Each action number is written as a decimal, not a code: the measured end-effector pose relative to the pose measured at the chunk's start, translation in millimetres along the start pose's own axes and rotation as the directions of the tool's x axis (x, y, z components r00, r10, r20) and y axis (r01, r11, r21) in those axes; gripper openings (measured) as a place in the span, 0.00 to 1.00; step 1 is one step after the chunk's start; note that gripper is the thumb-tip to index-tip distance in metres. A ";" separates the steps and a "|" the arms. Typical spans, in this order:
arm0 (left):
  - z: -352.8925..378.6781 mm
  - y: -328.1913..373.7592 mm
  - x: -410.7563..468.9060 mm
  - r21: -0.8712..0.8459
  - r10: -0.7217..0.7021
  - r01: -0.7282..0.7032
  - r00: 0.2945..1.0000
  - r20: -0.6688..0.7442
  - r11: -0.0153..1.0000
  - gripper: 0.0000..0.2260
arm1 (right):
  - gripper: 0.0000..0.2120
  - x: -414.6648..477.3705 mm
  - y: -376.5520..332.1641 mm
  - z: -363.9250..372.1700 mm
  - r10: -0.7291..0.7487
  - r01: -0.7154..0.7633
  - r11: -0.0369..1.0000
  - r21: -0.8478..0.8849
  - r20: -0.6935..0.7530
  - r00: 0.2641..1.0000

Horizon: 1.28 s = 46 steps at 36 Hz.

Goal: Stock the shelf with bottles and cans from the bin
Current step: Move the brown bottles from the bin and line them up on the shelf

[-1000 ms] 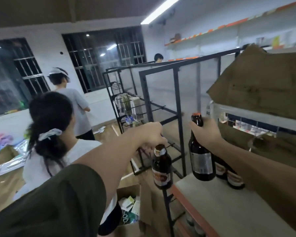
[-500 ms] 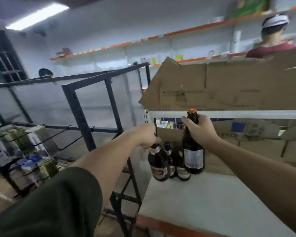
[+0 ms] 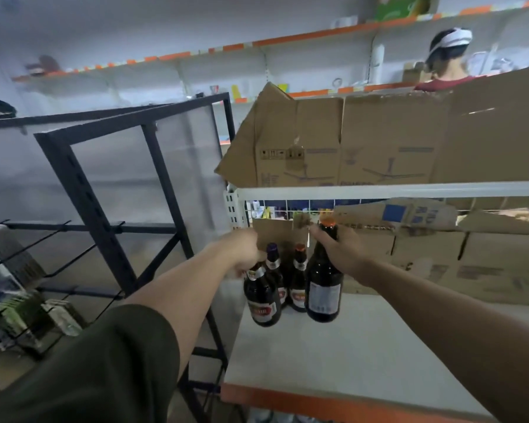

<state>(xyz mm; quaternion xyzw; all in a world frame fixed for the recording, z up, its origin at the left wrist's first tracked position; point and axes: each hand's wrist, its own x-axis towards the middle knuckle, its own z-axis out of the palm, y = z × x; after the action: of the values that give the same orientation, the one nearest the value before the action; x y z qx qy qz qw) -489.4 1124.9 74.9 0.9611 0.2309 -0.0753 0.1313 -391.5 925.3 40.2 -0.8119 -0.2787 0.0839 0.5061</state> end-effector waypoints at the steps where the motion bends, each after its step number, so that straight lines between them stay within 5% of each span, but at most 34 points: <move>1: 2.3 -1.8 2.4 0.004 -0.005 0.005 1.000 0.000 1.000 0.11 | 0.22 0.6 1.0 1.2 0.017 -0.018 1.000 0.012 0.018 1.000; 11: 27.4 -22.2 34.6 0.003 0.024 -0.024 0.998 0.066 1.000 0.11 | 0.17 8.1 20.3 38.4 0.144 -0.142 0.990 -0.026 0.075 0.987; 19: 50.0 -41.9 61.2 -0.074 0.156 -0.150 0.984 0.082 0.986 0.11 | 0.06 19.6 29.1 65.2 0.127 -0.109 0.986 -0.124 0.148 0.981; 25: 64.1 -49.9 69.7 -0.113 0.175 -0.171 0.984 0.033 0.979 0.11 | 0.13 30.2 45.5 79.5 0.186 -0.146 0.946 -0.289 0.114 0.976; 34: 83.5 -45.2 81.7 -0.120 0.197 -0.197 0.980 -0.014 0.973 0.16 | 0.11 22.5 70.6 91.2 0.223 -0.183 0.949 -0.259 0.135 0.966; 46: 70.6 -39.8 93.4 -0.166 0.222 -0.181 0.934 0.281 0.969 0.09 | 0.14 30.9 62.8 68.1 0.245 -0.177 0.856 -0.485 0.078 0.966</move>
<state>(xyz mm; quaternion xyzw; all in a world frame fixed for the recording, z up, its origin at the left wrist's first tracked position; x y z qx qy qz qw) -431.4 1178.5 -20.3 0.9461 0.1133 -0.1889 0.2375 -371.2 973.8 -42.1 -0.9288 -0.2340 0.1238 0.2594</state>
